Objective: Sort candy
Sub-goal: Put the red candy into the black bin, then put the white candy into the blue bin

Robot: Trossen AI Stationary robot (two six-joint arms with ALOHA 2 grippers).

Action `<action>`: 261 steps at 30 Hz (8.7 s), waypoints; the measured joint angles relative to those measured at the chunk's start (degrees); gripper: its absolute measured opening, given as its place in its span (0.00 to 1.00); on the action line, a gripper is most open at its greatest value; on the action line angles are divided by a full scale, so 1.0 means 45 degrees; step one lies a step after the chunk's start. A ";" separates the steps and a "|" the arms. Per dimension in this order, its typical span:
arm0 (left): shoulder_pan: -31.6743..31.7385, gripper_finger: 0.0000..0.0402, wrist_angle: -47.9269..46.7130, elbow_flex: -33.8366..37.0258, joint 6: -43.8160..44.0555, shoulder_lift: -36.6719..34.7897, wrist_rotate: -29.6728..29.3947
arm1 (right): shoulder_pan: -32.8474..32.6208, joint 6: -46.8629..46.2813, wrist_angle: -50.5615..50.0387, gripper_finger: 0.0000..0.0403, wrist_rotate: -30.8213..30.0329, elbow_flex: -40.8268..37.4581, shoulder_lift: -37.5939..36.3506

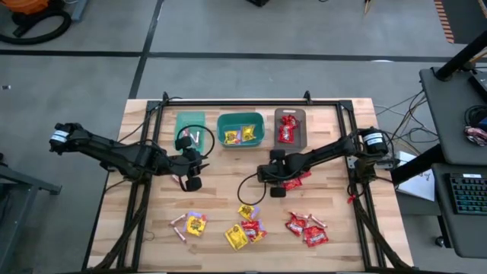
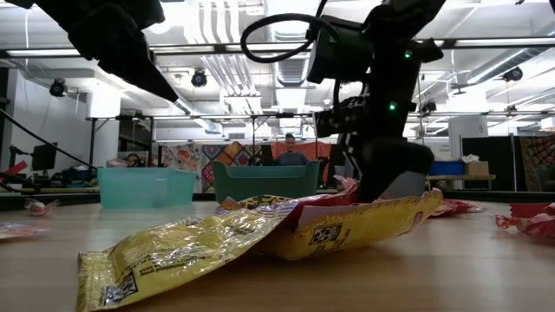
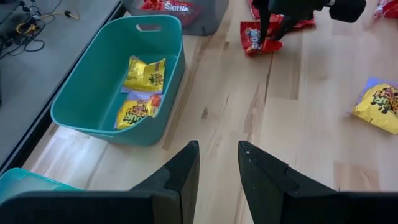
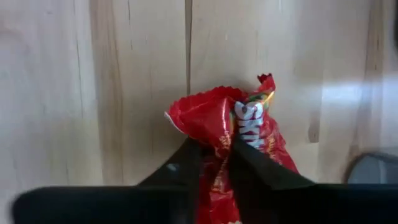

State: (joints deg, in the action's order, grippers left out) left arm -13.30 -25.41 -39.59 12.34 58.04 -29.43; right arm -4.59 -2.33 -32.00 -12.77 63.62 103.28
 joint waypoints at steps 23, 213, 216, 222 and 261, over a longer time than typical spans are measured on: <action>0.0000 0.24 0.0087 0.0000 0.0029 0.0000 0.0005 | 0.0475 0.0154 -0.1022 0.02 0.0843 0.1945 -0.2585; -0.1182 0.36 -0.5610 -0.1894 1.3087 0.5901 0.2819 | 0.3321 -0.2748 -0.0930 0.37 0.4831 -0.0399 -0.5634; -0.1205 0.40 -0.5645 -0.1894 1.2759 0.6486 0.2638 | 0.3267 -0.3258 -0.0642 0.37 0.4831 -0.0399 -0.5634; -0.1200 0.38 -0.5664 -0.1832 1.2706 0.7336 0.2193 | 0.3150 -0.3726 -0.0534 0.37 0.4802 -0.0399 -0.5629; -0.0288 0.01 -0.3800 -0.1243 0.9275 0.1616 -0.1452 | 0.1122 -0.2337 0.2345 0.37 0.4723 -0.0688 -0.5619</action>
State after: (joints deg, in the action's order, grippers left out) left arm -14.60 -42.51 -45.19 54.08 65.31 -35.96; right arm 0.45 -12.85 -21.45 8.49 60.52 78.00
